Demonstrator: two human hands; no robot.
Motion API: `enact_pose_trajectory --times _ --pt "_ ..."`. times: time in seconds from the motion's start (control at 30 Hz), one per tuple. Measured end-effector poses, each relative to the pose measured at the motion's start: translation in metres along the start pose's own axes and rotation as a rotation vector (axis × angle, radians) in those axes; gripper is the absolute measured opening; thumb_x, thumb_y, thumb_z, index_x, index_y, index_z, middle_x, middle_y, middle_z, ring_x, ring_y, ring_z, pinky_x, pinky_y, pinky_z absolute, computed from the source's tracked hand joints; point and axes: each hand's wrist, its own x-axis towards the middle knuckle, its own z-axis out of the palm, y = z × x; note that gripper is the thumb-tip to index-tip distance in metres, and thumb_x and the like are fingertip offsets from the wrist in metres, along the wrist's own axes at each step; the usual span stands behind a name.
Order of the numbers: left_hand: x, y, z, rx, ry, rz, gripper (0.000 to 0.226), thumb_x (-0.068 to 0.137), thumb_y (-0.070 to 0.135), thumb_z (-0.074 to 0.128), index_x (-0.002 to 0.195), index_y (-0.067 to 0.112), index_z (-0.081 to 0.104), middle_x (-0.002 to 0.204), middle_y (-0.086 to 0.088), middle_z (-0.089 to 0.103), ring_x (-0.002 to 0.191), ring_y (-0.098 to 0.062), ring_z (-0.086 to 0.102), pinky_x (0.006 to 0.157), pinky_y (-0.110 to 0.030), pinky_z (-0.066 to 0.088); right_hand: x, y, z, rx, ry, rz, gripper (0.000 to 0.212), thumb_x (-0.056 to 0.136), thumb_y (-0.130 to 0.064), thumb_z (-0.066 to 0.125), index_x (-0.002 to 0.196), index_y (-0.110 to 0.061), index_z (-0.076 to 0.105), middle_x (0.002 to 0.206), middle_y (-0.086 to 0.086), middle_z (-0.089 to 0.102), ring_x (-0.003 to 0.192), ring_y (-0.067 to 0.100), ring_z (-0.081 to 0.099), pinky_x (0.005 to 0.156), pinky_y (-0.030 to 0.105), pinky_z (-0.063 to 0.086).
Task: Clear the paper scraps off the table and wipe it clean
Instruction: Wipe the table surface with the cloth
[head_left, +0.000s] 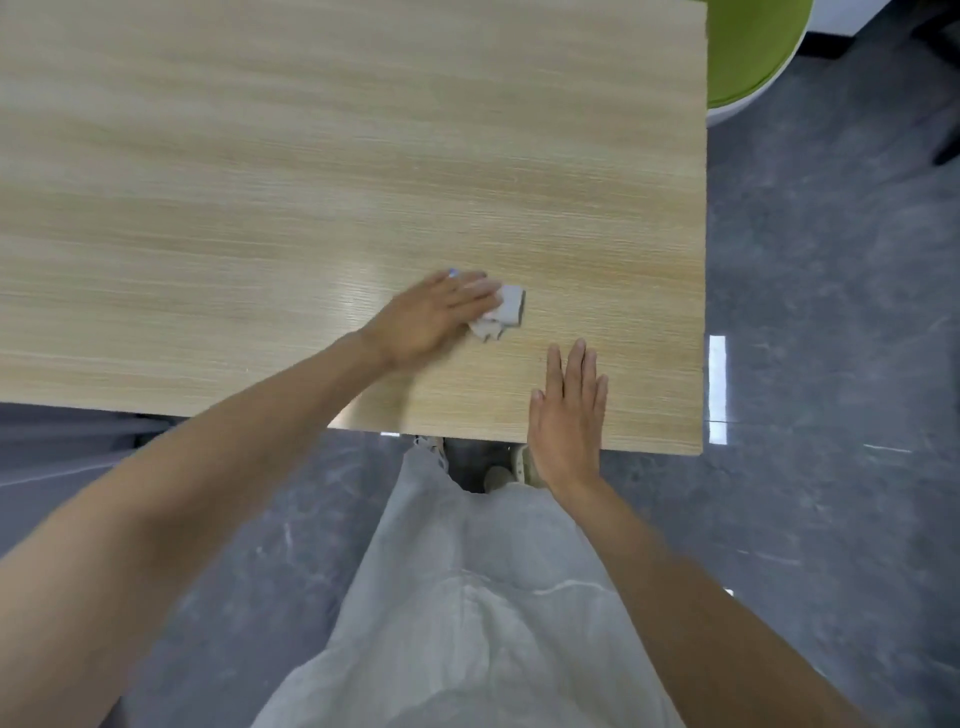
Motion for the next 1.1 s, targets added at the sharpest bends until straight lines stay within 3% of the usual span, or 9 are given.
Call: enact_pose_trajectory --times 0.13,0.3,0.37,0.57,0.77,0.83,1.0,1.03,1.1 --pt "0.037 -0.001 -0.006 -0.096 0.134 -0.365 0.055 0.088 0.001 0.041 0.142 0.008 0.04 0.151 -0.011 0.034 0.143 -0.033 0.022 0.116 -0.053 0.01 0.0 -0.005 0.002 0.026 0.031 0.025 0.055 0.102 -0.022 0.028 0.151 -0.011 0.006 0.159 0.014 -0.005 0.147 0.025 -0.009 0.119 0.043 -0.006" --pt "0.007 0.029 0.004 -0.011 -0.061 0.349 0.062 0.083 -0.005 0.038 0.143 0.012 0.04 0.151 -0.007 0.034 0.141 -0.028 0.027 0.116 -0.044 0.013 0.0 -0.008 0.004 0.038 0.032 0.06 0.058 0.096 -0.028 0.011 0.151 -0.009 0.011 0.159 0.015 0.0 0.147 0.026 -0.006 0.12 0.045 -0.001" --pt "0.028 -0.01 -0.006 0.076 -0.082 0.401 0.062 0.085 -0.004 0.038 0.144 0.013 0.038 0.152 -0.006 0.033 0.142 -0.026 0.028 0.117 -0.04 0.014 0.0 -0.006 0.003 0.038 0.021 0.051 0.061 0.094 -0.031 0.005 0.151 -0.011 0.008 0.158 0.013 -0.006 0.147 0.025 -0.009 0.119 0.044 -0.004" --pt "0.089 -0.034 -0.017 -0.018 0.138 -0.276 0.05 0.088 0.003 0.037 0.137 0.009 0.047 0.146 -0.011 0.042 0.139 -0.034 0.031 0.112 -0.048 0.017 0.003 -0.01 -0.001 0.057 0.054 0.108 0.059 0.095 -0.033 0.008 0.15 -0.012 0.021 0.159 0.015 0.001 0.147 0.025 -0.002 0.119 0.043 -0.002" --pt "0.058 -0.031 -0.015 0.14 -0.047 0.472 0.051 0.09 0.006 0.031 0.14 0.009 0.045 0.147 -0.011 0.042 0.136 -0.031 0.037 0.112 -0.04 0.017 0.038 -0.021 -0.014 0.078 0.101 0.177 0.055 0.096 -0.033 0.015 0.143 -0.011 0.032 0.157 0.021 0.005 0.147 0.031 0.001 0.119 0.048 0.008" --pt "0.084 -0.073 -0.027 0.147 0.03 0.373 0.045 0.09 0.008 0.04 0.135 0.007 0.049 0.14 -0.015 0.049 0.132 -0.032 0.042 0.109 -0.041 0.024 0.055 -0.023 -0.019 0.079 0.108 0.18 0.056 0.097 -0.035 0.015 0.146 -0.011 0.028 0.157 0.022 0.003 0.147 0.031 -0.001 0.119 0.049 0.005" --pt "0.138 -0.12 -0.052 -0.03 0.181 -0.425 0.044 0.089 0.006 0.04 0.132 0.007 0.051 0.142 -0.016 0.045 0.136 -0.036 0.034 0.11 -0.048 0.026 0.1 -0.036 -0.026 0.136 0.099 0.254 0.055 0.101 -0.032 0.027 0.151 -0.012 0.016 0.158 0.02 -0.002 0.147 0.03 -0.006 0.119 0.048 0.002" --pt "0.136 -0.105 -0.046 -0.043 0.173 -0.405 0.047 0.087 0.004 0.04 0.132 0.006 0.05 0.142 -0.018 0.045 0.136 -0.038 0.033 0.111 -0.05 0.026 0.108 -0.04 -0.027 0.138 0.097 0.258 0.055 0.101 -0.032 0.027 0.151 -0.012 0.014 0.158 0.019 -0.002 0.147 0.03 -0.005 0.119 0.048 0.003" --pt "0.118 -0.073 -0.03 -0.045 0.077 -0.053 0.052 0.086 0.002 0.036 0.136 0.005 0.047 0.145 -0.018 0.042 0.139 -0.035 0.029 0.112 -0.049 0.022 0.121 -0.046 -0.03 0.136 0.096 0.265 0.056 0.101 -0.031 0.029 0.151 -0.012 0.013 0.158 0.019 0.0 0.147 0.031 -0.003 0.119 0.048 0.004"
